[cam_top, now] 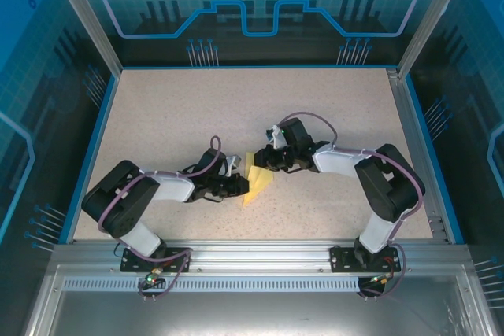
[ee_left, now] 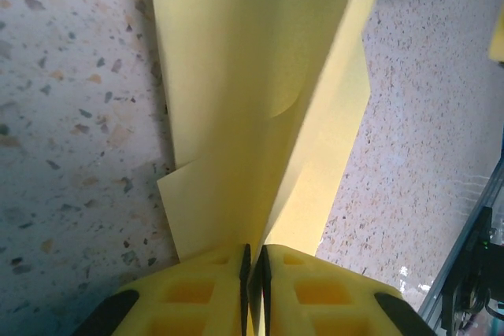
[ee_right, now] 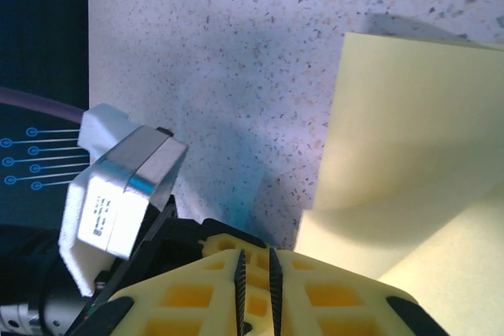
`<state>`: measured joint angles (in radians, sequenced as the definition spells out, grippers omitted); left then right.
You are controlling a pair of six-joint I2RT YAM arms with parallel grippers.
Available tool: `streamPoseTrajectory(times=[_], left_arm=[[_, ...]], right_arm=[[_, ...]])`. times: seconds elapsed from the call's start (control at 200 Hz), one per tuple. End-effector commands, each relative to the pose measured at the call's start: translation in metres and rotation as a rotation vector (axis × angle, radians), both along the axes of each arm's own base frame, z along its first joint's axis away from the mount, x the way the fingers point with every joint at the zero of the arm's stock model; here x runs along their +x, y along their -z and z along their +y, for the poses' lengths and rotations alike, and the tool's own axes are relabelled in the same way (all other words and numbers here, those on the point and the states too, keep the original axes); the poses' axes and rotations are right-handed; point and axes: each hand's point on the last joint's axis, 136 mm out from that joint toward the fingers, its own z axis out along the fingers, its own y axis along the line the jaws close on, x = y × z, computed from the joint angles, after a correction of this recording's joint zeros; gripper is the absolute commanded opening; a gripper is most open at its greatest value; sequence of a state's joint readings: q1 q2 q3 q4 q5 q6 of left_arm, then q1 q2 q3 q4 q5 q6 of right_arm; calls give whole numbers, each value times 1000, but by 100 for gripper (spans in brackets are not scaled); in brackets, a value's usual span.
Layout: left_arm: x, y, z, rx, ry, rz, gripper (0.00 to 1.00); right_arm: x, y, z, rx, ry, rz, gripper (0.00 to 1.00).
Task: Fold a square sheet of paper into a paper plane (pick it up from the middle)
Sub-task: Fourth fold the wing at the center of the table.
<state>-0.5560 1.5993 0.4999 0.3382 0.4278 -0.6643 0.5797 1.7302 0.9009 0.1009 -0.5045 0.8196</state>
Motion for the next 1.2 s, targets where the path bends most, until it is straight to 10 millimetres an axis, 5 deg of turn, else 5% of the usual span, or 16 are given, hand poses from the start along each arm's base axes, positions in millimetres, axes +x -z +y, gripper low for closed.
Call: streamPoseTrajectory(times=[0.0,0.285,1.195], left_arm=[[-5,9,3,-14,-8,42,15],[-5,8,6,-25,-43,54,15],[-9,4,5,-60,-79,101,16]], right_arm=[[-10,5,1,-3,-36,15,18],[-11,20,8,-21,-35,44,18],[-13,17,15,-1,-73,46,18]])
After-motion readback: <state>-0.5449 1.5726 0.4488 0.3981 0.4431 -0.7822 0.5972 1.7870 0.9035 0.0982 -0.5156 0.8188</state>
